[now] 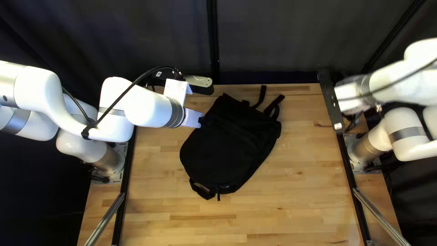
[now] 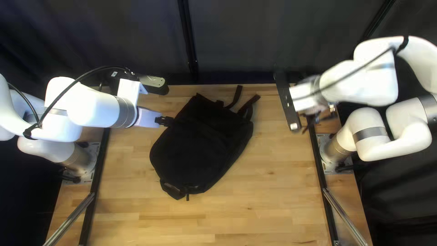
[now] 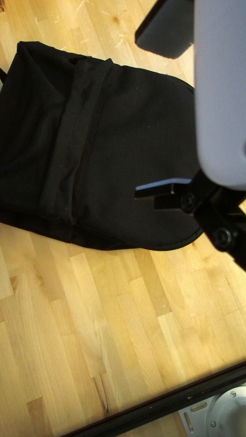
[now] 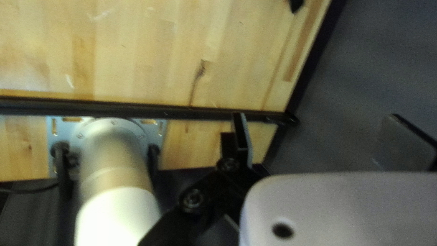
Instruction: Remove a lunch box from a kids backpack
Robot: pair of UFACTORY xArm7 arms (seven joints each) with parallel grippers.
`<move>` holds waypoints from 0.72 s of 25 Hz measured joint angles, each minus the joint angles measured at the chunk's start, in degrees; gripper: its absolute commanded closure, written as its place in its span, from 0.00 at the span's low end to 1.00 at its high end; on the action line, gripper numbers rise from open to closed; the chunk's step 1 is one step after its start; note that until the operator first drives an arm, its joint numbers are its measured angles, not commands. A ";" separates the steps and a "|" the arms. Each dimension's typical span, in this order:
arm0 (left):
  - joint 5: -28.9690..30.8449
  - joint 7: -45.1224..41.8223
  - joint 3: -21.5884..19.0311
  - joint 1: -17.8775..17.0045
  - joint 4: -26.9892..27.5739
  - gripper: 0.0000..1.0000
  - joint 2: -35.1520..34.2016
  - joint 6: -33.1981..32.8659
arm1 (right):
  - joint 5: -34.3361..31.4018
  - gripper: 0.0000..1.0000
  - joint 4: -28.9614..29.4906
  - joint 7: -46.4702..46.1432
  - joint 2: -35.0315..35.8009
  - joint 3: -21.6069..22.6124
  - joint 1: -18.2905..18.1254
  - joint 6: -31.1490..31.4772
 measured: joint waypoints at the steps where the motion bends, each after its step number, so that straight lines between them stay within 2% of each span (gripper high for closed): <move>1: 0.00 0.00 0.00 0.00 0.00 0.00 0.00 0.00 | 0.40 0.00 -0.82 0.94 1.37 0.69 0.48 -2.58; 5: 0.00 0.00 0.00 0.00 0.00 0.00 0.00 0.00 | 0.19 0.00 -1.67 3.28 11.85 2.33 0.81 -14.51; 10: 0.00 0.00 0.00 0.00 0.00 0.00 0.00 0.00 | -3.64 0.00 3.01 4.24 29.78 3.22 -1.49 -27.74; 14: 0.00 0.00 0.00 0.00 0.00 0.00 0.00 0.00 | -8.18 0.00 9.78 4.89 41.78 3.95 -3.33 -33.38; 18: 0.00 0.00 0.00 0.00 0.00 0.00 0.00 0.00 | -14.87 0.00 15.56 7.81 49.15 5.69 -3.69 -34.98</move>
